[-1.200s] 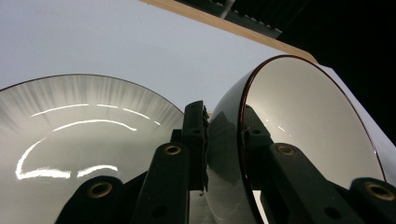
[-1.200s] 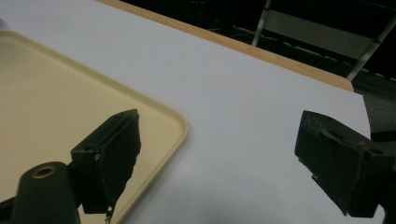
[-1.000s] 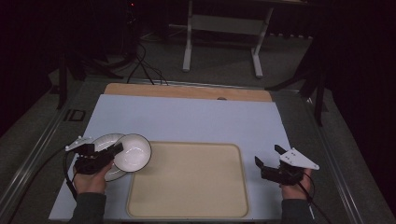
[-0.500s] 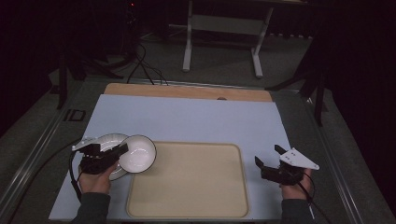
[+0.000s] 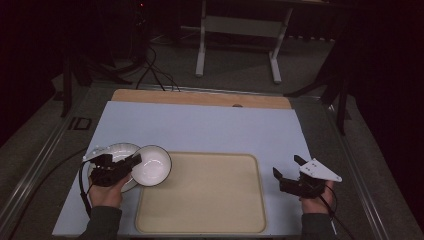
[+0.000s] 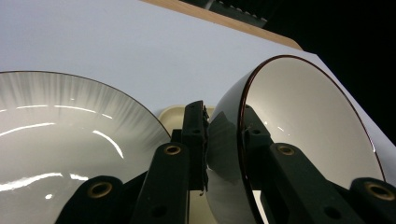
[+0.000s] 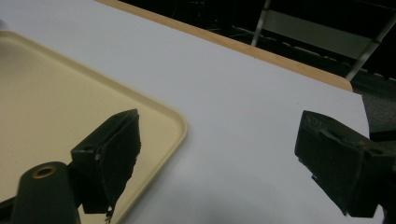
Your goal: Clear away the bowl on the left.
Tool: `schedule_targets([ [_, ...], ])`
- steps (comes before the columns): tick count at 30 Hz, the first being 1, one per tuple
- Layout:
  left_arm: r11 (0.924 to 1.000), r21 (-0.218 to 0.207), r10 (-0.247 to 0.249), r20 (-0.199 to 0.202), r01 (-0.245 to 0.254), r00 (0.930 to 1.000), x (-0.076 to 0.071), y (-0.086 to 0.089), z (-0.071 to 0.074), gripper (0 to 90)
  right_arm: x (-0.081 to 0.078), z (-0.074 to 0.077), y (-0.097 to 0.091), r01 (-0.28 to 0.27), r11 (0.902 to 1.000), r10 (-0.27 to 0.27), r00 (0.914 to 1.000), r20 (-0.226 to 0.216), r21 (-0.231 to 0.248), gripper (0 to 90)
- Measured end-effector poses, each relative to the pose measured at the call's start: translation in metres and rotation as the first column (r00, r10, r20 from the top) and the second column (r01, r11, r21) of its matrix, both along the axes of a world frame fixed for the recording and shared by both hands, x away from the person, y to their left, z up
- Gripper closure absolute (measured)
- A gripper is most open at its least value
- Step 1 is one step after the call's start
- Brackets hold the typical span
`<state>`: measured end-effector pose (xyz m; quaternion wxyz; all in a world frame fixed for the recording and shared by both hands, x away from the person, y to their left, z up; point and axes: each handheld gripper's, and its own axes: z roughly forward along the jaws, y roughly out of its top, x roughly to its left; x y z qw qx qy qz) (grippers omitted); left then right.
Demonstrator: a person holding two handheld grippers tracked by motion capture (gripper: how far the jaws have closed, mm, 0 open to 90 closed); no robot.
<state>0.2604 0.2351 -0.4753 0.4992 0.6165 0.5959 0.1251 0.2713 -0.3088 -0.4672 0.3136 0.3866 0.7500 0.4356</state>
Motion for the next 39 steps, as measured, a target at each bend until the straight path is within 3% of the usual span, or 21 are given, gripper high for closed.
schedule_targets([
  [39, 0.9958, 0.01, -0.092, 0.023, 0.091, 0.9955, 0.011, -0.02, -0.006, 77.9, 0.0, 0.0, 0.0, -0.003, 1.0, 0.003, 1.0, 0.002, -0.003, 13.9],
])
